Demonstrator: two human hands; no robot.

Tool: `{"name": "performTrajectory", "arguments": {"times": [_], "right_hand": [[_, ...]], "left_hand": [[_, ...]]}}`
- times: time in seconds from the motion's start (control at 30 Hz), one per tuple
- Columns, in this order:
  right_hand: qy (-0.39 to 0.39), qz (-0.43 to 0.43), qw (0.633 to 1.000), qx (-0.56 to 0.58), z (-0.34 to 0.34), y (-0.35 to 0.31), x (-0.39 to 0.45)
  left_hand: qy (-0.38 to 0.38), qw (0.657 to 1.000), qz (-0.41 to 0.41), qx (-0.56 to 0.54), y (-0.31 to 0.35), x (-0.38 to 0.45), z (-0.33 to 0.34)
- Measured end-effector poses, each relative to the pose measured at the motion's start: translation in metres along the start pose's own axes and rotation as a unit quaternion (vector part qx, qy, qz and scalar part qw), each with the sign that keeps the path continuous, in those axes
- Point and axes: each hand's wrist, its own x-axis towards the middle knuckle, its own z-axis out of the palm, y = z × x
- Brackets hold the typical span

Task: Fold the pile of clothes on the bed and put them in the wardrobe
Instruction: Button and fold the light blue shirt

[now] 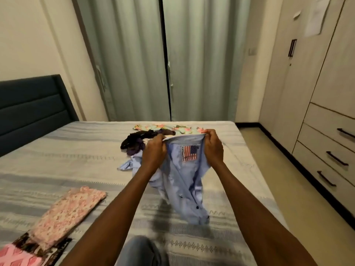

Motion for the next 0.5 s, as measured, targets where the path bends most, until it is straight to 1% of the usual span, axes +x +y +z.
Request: {"name": "performTrajectory", "arguments": {"times": [0.03, 0.1, 0.17, 0.2, 0.3, 0.37, 0.43, 0.5], "right_hand": [[0.013, -0.002, 1.000, 0.015, -0.009, -0.014, 0.013], [0.038, -0.028, 0.999, 0.023, -0.026, -0.038, 0.033], [0.059, -0.094, 0.994, -0.004, -0.049, -0.062, 0.051], [0.070, -0.146, 0.986, -0.033, -0.065, -0.077, 0.061], [0.051, -0.287, 0.945, -0.150, -0.112, -0.114, 0.085], [0.032, -0.348, 0.909, -0.225, -0.140, -0.137, 0.097], [0.043, -0.387, 0.877, -0.283, -0.163, -0.154, 0.111], [0.083, -0.401, 0.855, -0.318, -0.183, -0.173, 0.127]], "left_hand": [[0.015, 1.000, 0.014, 0.010, 0.010, 0.019, -0.006], [0.040, 0.999, 0.015, 0.034, 0.030, 0.050, -0.019], [0.043, 0.998, 0.005, 0.039, 0.054, 0.078, -0.037], [0.040, 0.999, 0.001, 0.034, 0.069, 0.093, -0.050], [0.053, 0.999, -0.003, 0.007, 0.099, 0.131, -0.085], [0.066, 0.998, 0.001, -0.004, 0.118, 0.152, -0.104], [0.078, 0.997, 0.015, -0.004, 0.140, 0.169, -0.120], [0.101, 0.994, 0.038, -0.012, 0.164, 0.183, -0.135]]}}
